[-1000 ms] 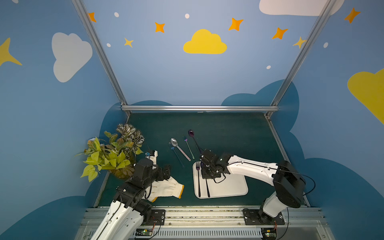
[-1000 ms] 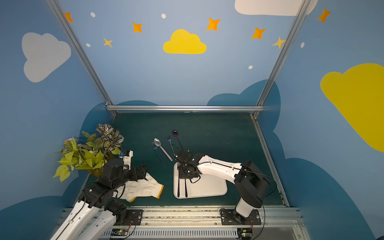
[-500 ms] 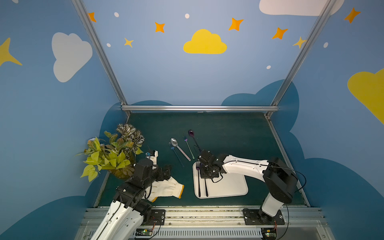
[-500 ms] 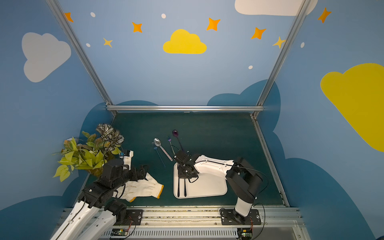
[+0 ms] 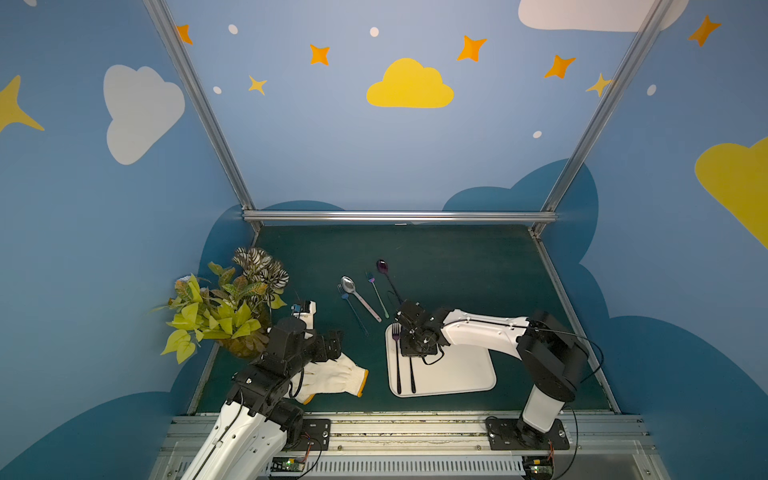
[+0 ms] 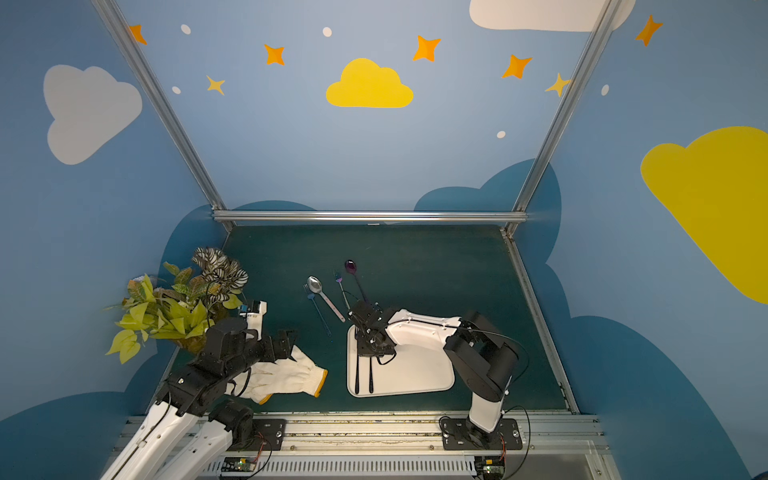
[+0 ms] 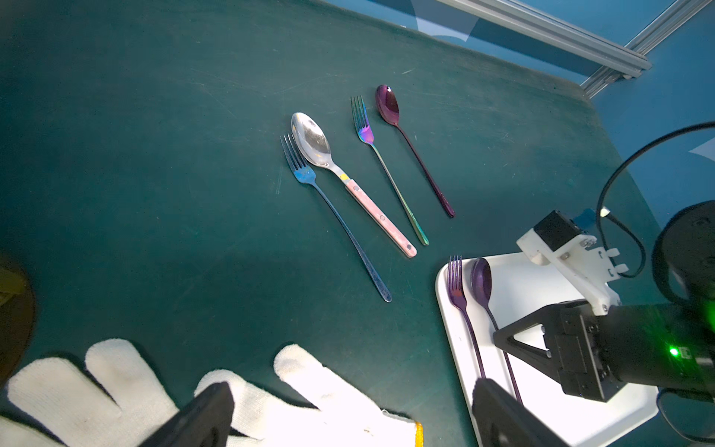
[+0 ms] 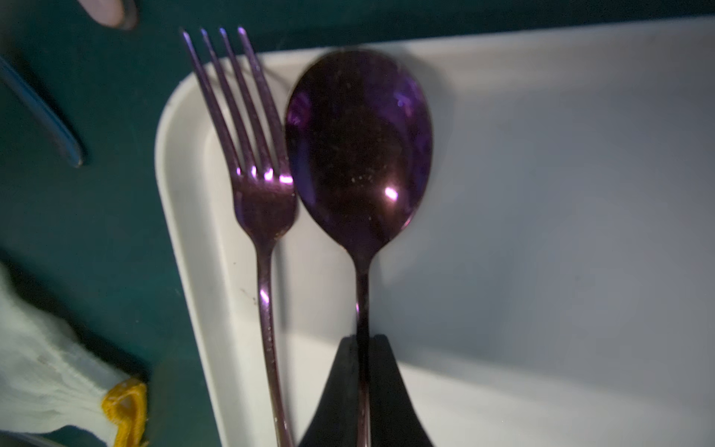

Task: Set the spoon and fork side by side
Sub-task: Place the spoon on the tray.

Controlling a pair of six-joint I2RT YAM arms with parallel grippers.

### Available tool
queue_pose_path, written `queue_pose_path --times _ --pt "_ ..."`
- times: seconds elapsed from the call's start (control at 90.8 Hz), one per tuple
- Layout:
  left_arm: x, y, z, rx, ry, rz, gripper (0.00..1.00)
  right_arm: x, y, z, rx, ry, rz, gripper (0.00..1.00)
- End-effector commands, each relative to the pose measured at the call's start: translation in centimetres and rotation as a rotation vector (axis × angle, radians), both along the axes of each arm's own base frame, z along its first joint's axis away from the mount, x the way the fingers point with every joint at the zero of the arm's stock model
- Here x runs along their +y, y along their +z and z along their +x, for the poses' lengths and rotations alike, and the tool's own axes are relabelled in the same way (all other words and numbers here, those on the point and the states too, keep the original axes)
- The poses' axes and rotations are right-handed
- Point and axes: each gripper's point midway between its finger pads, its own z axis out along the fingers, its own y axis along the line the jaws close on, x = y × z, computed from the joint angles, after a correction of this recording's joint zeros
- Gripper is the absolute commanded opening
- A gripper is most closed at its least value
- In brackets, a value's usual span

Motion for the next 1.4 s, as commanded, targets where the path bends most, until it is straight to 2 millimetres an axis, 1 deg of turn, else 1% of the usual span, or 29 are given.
queue_pose_path --times 0.0,0.22,0.352,0.529,0.595,0.727,0.859,0.958,1.046,1.101,1.211,1.277,1.388 --pt "0.2 0.2 0.1 -0.012 0.004 0.010 1.00 -0.5 -1.1 -0.5 0.023 0.005 -0.026 0.06" --pt "0.2 0.2 0.1 -0.014 0.004 0.009 1.00 -1.3 -1.7 -0.9 0.031 0.000 -0.050 0.10" --pt "0.2 0.2 0.1 -0.014 0.005 0.009 1.00 -1.7 -2.0 -1.1 0.036 0.001 -0.066 0.16" --pt "0.2 0.2 0.1 -0.014 0.004 0.009 1.00 -1.5 -1.7 -1.1 0.031 0.004 -0.063 0.25" --pt "0.2 0.2 0.1 -0.015 0.004 0.011 1.00 -1.3 -1.2 -0.9 0.023 0.010 -0.056 0.29" --pt "0.3 0.2 0.1 -0.015 0.007 0.013 1.00 -1.1 0.6 -0.4 -0.007 0.036 -0.062 0.38" --pt "0.3 0.1 0.1 -0.012 0.008 0.016 1.00 -1.6 3.8 0.3 -0.070 0.057 -0.067 0.47" --pt "0.4 0.1 0.2 -0.011 0.012 0.019 1.00 -2.2 6.8 1.5 -0.137 0.090 -0.068 0.54" --pt "0.4 -0.1 0.2 -0.002 0.012 0.020 1.00 -2.4 8.8 3.2 -0.158 0.129 -0.052 0.55" --pt "0.3 -0.2 0.2 0.006 0.011 0.020 1.00 -2.5 9.5 4.5 -0.168 0.154 -0.048 0.54" --pt "0.3 -0.5 0.3 0.025 0.011 0.030 1.00 -1.5 10.3 7.6 -0.187 0.214 -0.026 0.53" --pt "0.4 -0.7 0.4 0.045 0.015 0.036 1.00 -0.3 10.5 9.5 -0.195 0.254 -0.005 0.52" --pt "0.5 -1.0 0.4 0.106 0.039 0.025 1.00 1.7 10.4 13.1 -0.206 0.299 0.010 0.50"
